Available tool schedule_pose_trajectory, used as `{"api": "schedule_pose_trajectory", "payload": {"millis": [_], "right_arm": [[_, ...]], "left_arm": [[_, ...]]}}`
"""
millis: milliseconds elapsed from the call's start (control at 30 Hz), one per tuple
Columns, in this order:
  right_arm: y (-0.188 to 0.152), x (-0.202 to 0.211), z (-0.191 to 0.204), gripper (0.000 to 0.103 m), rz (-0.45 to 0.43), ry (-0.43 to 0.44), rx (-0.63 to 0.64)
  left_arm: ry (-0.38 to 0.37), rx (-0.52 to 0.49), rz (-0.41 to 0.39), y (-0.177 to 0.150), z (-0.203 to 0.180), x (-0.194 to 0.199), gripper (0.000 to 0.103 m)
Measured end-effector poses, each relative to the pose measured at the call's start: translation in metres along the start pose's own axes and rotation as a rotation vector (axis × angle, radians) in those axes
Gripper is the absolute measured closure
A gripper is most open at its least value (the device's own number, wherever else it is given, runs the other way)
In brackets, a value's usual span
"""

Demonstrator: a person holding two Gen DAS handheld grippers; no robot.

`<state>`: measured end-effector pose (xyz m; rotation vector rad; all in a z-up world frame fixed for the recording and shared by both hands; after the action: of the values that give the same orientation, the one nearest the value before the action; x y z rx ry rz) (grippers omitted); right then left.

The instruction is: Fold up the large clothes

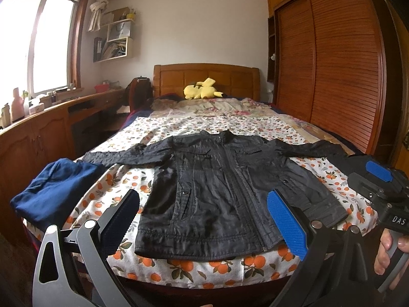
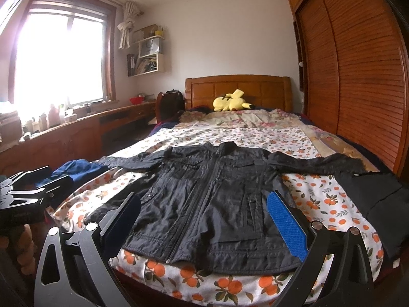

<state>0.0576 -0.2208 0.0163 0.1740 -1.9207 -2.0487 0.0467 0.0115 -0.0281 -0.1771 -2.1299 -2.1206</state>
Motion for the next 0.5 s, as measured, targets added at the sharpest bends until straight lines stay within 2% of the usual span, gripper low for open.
{"api": "schedule_pose_trajectory", "payload": {"millis": [500], "right_arm": [[-0.021,-0.047,0.011,0.007,0.039,0.043,0.021]], "left_arm": [[0.063,0.018,0.064,-0.029,0.044,-0.039,0.002]]}}
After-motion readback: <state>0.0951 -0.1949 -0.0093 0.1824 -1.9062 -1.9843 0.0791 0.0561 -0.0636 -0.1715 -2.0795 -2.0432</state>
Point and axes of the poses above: each gripper's, at about its wrist camera, not at the fingertips, and x roughly against the way its jaws point, z to its left, y to its top, the point moved 4 cm from there along -x, roughly the way its jaws point, and after that the axes turned 14 degrees about -z, right-handed, at the moved point
